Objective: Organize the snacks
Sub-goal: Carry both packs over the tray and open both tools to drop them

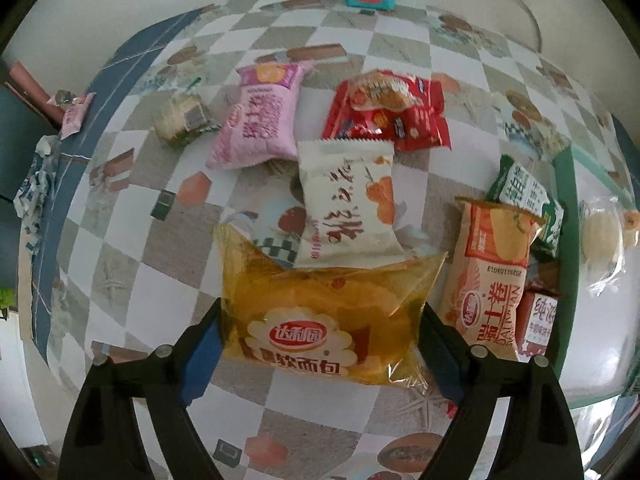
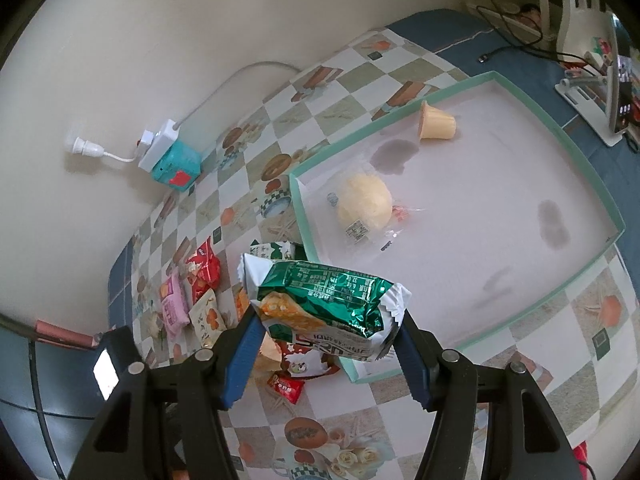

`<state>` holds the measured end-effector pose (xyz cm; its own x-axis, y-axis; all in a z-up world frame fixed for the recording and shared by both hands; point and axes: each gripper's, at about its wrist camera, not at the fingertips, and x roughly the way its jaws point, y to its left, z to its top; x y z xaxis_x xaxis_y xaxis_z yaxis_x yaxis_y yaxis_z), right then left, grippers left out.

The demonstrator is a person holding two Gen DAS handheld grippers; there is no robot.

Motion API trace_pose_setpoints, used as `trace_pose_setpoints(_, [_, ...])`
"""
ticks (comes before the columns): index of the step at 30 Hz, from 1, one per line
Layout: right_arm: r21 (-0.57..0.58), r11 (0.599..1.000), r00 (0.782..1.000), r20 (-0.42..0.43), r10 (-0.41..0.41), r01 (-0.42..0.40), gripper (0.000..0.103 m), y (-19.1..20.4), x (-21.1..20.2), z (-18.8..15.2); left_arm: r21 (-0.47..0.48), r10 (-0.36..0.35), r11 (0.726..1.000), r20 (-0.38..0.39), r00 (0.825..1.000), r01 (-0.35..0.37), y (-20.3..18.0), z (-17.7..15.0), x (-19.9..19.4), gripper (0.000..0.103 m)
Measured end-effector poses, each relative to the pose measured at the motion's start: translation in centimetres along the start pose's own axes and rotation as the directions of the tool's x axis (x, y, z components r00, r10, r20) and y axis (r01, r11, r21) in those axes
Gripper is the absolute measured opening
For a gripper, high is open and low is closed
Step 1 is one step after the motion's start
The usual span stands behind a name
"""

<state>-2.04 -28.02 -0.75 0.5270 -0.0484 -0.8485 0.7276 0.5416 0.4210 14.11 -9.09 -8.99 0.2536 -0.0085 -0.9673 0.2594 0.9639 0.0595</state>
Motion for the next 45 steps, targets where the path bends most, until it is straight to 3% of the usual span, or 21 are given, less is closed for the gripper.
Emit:
trace_pose_setpoints(10, [0.070, 0.997, 1.000, -0.006, -0.031, 0.031, 0.066, -2.6, 0.2, 1.2, -0.025, -0.022, 0.999, 0.096, 0.995, 0.024, -0.4, 0.2, -4.9, 0.089])
trace_pose_setpoints(18, [0.167, 0.981, 0.995, -0.017, -0.095, 0.097, 0.066, -6.8, 0.7, 3.0, 0.097, -0.115, 0.990, 0.139, 0.984, 0.102, -6.1, -0.1, -7.2, 0.089])
trace_pose_setpoints(25, [0.252, 0.955, 0.987, -0.009, -0.162, 0.159, 0.067, -11.1, 0.5, 4.7, 0.235, -0.194, 0.959, 0.129, 0.973, 0.160, -13.1, -0.7, -8.4, 0.089])
trace_pose_setpoints(29, [0.297, 0.935, 0.979, 0.003, -0.205, 0.195, 0.067, -13.8, 0.1, 5.8, 0.303, -0.203, 0.940, 0.131, 0.970, 0.156, -16.2, -1.3, -8.7, 0.089])
trace_pose_setpoints(37, [0.348, 0.908, 0.967, 0.017, -0.256, 0.234, 0.068, -17.5, -0.7, 6.9, 0.360, -0.215, 0.918, 0.103, 0.971, 0.165, -20.2, -2.1, -7.8, 0.089])
trace_pose_setpoints(45, [0.347, 0.909, 0.969, 0.004, -0.248, 0.231, 0.068, -17.9, -0.3, 7.2, 0.398, -0.226, 0.899, 0.069, 0.972, 0.181, -22.3, -3.0, -7.2, 0.089])
